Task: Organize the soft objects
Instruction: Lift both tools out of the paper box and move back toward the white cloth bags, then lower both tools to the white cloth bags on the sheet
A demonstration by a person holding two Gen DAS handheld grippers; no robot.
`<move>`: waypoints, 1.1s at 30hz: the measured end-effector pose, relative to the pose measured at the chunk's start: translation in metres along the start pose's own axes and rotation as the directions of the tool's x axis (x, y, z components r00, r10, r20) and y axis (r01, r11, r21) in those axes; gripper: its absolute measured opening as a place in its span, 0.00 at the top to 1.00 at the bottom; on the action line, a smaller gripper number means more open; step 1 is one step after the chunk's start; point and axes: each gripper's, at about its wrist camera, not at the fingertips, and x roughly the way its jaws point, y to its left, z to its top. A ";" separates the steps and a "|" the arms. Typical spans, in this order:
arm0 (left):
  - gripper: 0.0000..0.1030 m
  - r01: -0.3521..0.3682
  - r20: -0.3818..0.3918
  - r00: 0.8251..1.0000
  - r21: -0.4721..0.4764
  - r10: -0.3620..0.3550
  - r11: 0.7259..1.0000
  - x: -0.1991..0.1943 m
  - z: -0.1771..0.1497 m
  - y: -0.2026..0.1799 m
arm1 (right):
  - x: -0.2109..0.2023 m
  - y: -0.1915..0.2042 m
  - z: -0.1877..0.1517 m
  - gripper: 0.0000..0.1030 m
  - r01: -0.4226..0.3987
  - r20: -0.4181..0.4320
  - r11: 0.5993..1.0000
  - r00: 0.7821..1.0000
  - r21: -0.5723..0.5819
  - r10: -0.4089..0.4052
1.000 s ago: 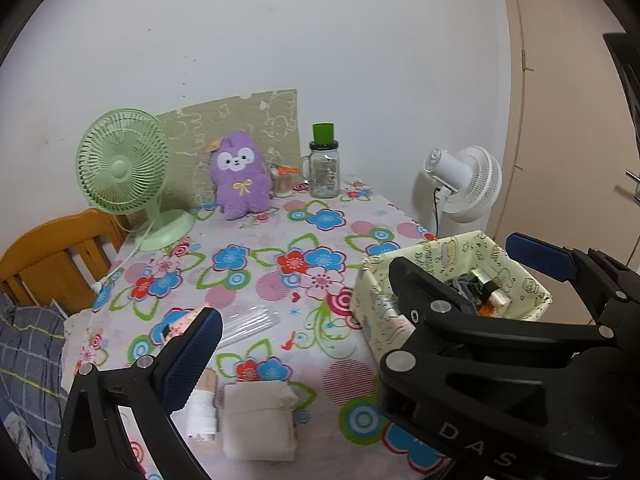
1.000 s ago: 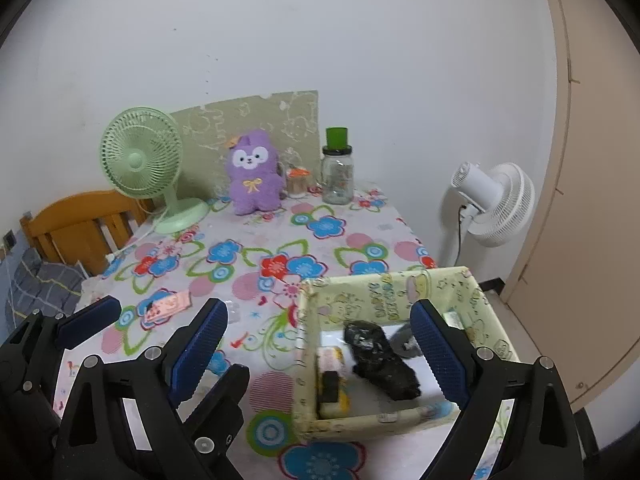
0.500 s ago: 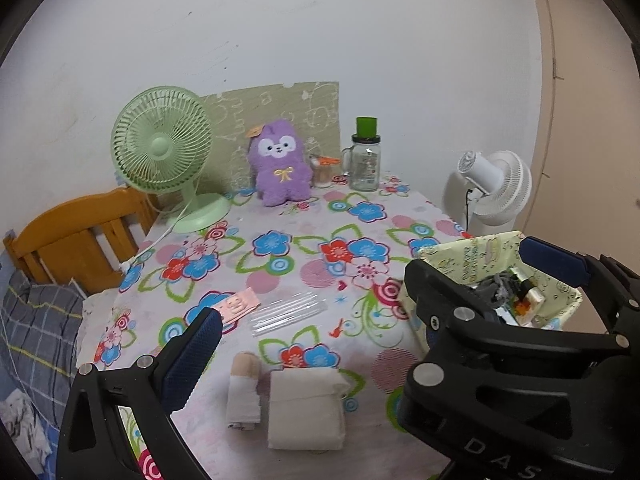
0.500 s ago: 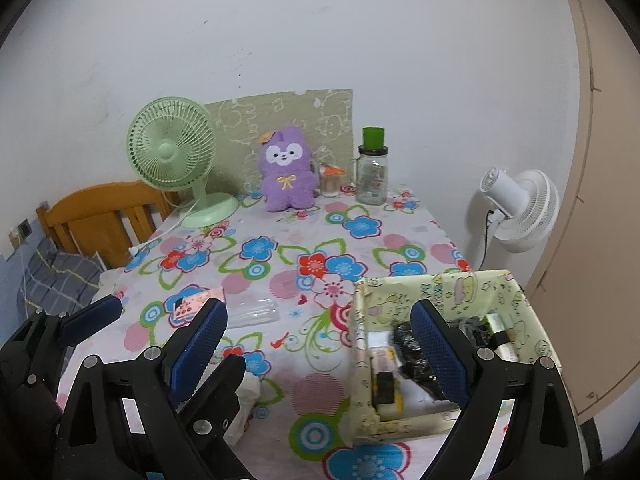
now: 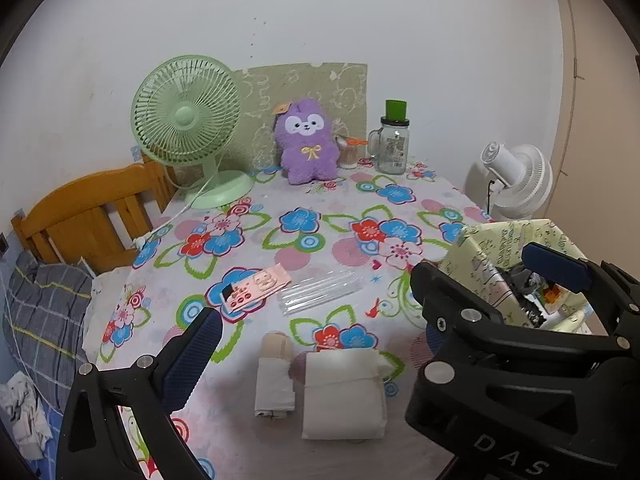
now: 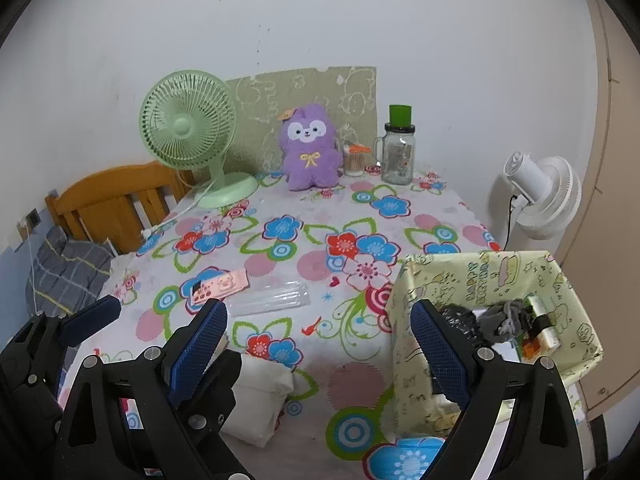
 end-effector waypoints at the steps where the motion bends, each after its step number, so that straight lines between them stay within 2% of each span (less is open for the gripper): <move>1: 0.00 -0.001 -0.002 1.000 -0.002 0.001 1.000 0.001 -0.001 0.001 | 0.002 0.002 -0.001 0.08 0.000 -0.005 1.000 1.000 -0.001 0.000; 13: 0.02 -0.008 -0.043 0.999 -0.015 0.007 1.000 0.015 -0.014 0.022 | 0.021 0.020 -0.011 0.08 -0.004 -0.043 1.000 0.999 -0.009 0.004; 23: 0.18 0.006 -0.078 0.997 -0.001 -0.006 1.000 0.028 -0.027 0.041 | 0.036 0.040 -0.021 0.08 0.000 -0.062 0.999 0.998 -0.037 -0.002; 33: 0.31 0.008 -0.112 0.994 0.035 -0.004 0.999 0.044 -0.038 0.053 | 0.054 0.055 -0.032 0.08 -0.004 -0.109 0.999 0.994 -0.041 0.000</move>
